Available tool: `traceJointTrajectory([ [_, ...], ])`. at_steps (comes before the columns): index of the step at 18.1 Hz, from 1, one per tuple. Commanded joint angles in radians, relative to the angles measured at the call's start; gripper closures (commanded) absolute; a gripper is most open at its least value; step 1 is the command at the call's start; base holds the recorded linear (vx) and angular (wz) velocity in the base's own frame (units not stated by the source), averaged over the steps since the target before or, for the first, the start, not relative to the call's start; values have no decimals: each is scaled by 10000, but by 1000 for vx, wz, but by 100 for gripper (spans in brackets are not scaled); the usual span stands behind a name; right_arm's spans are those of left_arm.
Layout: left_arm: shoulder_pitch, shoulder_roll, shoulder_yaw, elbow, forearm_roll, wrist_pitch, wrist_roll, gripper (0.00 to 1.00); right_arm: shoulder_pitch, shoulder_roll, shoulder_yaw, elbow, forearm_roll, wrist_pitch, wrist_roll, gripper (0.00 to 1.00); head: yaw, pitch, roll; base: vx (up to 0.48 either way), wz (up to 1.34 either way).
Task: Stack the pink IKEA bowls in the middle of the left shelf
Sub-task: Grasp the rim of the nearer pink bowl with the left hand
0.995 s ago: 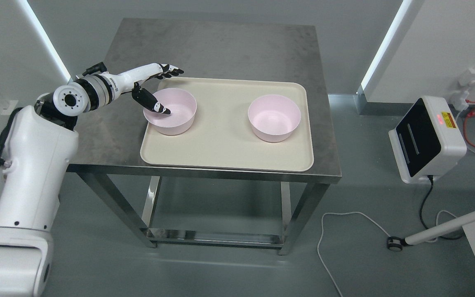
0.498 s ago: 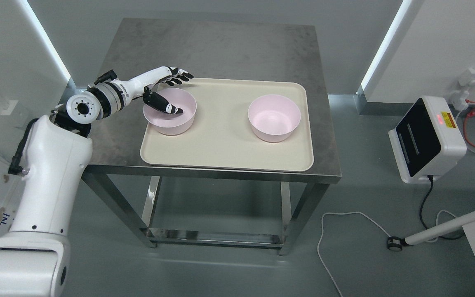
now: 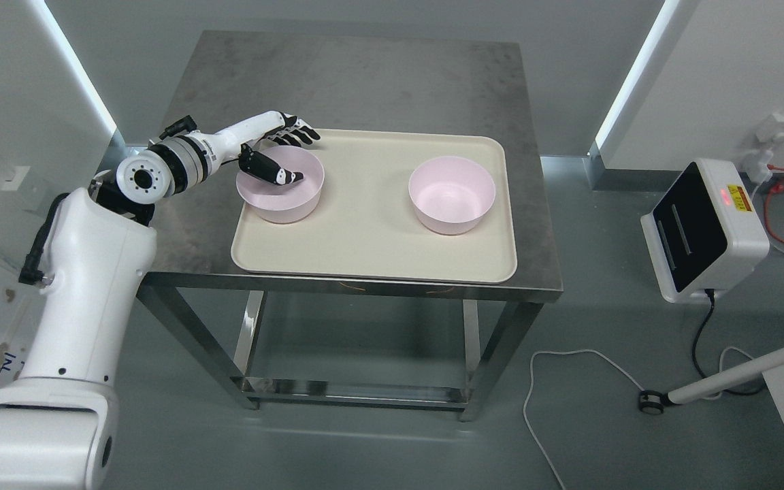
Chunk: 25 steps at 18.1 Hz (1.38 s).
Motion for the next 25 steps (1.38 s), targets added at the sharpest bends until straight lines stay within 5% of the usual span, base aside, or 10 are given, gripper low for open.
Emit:
traceJointTrajectory([
  [1,-9,120,7,440,-217,-54,26,56,291,-174,-108,-337,-492,-5,-7,0,0,0,0,0,0],
  [12,37,28,667,532,-95,-1434,-20,98,291,-174,-108,-337,-492,-5,-7,0,0,0,0,0,0],
  [21,-635,-110,805,257,43,-1620,-158,100,291,-174,-108,-337,-492,10,-7,0,0,0,0,0,0],
  [25,-898,-1150,790,-723,918,-1024,-786,100,291,-174,-108,-337,-492,-5,-7,0,0,0,0,0,0],
])
